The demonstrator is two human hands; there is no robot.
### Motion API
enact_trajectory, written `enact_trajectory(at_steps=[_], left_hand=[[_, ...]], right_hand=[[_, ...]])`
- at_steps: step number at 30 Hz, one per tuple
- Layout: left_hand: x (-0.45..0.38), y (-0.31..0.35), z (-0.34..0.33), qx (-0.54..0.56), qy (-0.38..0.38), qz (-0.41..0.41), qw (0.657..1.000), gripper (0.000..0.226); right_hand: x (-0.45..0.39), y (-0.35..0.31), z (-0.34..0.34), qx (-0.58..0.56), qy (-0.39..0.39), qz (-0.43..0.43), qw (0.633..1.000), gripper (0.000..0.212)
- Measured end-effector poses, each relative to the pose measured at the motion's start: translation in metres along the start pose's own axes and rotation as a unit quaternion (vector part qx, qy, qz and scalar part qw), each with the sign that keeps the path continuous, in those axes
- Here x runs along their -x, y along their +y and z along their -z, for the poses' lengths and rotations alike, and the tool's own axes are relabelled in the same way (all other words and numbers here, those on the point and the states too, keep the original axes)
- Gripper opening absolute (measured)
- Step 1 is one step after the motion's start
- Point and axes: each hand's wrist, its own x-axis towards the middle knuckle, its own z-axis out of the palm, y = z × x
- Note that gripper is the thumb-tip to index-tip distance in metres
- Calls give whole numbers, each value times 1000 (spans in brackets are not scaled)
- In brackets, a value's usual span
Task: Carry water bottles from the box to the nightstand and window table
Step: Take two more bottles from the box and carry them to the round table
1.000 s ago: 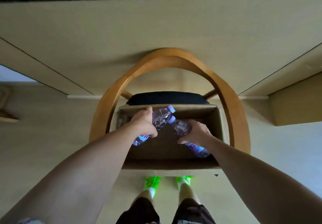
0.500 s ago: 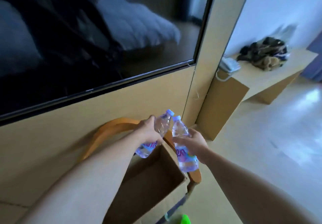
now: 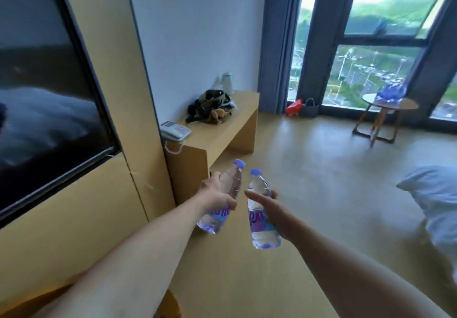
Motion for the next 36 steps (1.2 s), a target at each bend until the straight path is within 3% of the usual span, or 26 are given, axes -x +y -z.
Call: enact_trajectory(at_steps=[5, 9, 14, 18, 24, 36], left_hand=[[-44, 108, -80, 8, -44, -48, 998, 93], [-66, 177, -133, 43, -71, -60, 995, 84], [-101, 247, -189, 80, -125, -72, 986, 92], [-140, 289, -232, 88, -158, -92, 979, 84], [-222, 343, -288, 98, -211, -119, 965, 75], [-422, 441, -342, 203, -314, -75, 924, 76]], right_hand=[[-23, -28, 132, 0, 84, 17, 996, 47], [-36, -42, 219, -36, 128, 18, 991, 42], [-52, -51, 301, -84, 173, 7, 981, 60], [-74, -54, 349, -113, 192, -3, 975, 73], [-142, -65, 413, -126, 244, -10, 961, 73], [-317, -128, 499, -221, 267, -5, 938, 38]])
